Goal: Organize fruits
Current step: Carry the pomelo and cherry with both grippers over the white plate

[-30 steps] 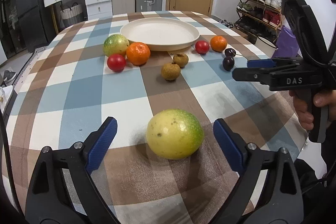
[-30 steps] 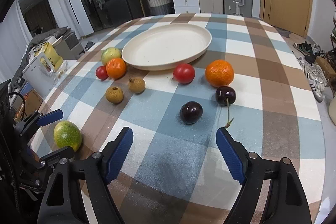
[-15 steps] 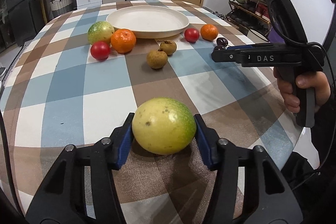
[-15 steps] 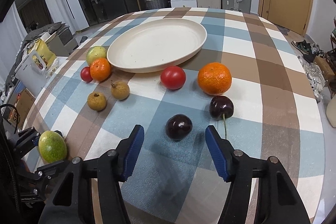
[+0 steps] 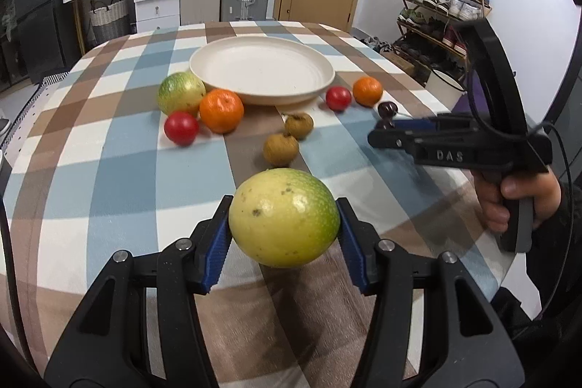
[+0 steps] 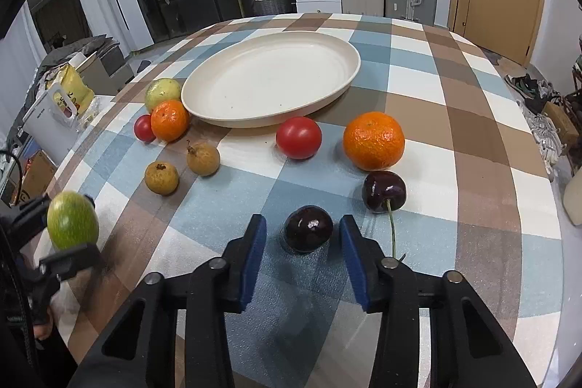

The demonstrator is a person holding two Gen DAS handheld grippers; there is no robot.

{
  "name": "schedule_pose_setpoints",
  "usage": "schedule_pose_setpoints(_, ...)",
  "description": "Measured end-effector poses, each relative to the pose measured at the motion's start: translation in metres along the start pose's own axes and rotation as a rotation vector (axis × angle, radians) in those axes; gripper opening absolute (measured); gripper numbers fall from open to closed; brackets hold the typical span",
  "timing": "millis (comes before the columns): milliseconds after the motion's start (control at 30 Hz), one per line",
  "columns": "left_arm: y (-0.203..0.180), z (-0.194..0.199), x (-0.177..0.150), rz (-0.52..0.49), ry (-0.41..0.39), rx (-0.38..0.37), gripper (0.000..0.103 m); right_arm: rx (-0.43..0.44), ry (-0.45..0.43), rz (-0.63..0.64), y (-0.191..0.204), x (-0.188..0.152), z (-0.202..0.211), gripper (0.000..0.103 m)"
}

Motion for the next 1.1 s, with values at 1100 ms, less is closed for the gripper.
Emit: schedule_pose_setpoints(1100,0.017,-0.039,0.100,-0.005,-0.139,0.069,0.052,0.075,-0.141,0.020,0.010,0.033,0.025,0.027)
Point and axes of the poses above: each gripper's, at about its wrist camera, not at the fingertips, and z roughly against the way its jaws point, y to its left, x to its top, the point moved 6 cm from there along -z, roughly the way its jaws point, and after that the axes turned 5 degrees about z, right-handed, at the moved point
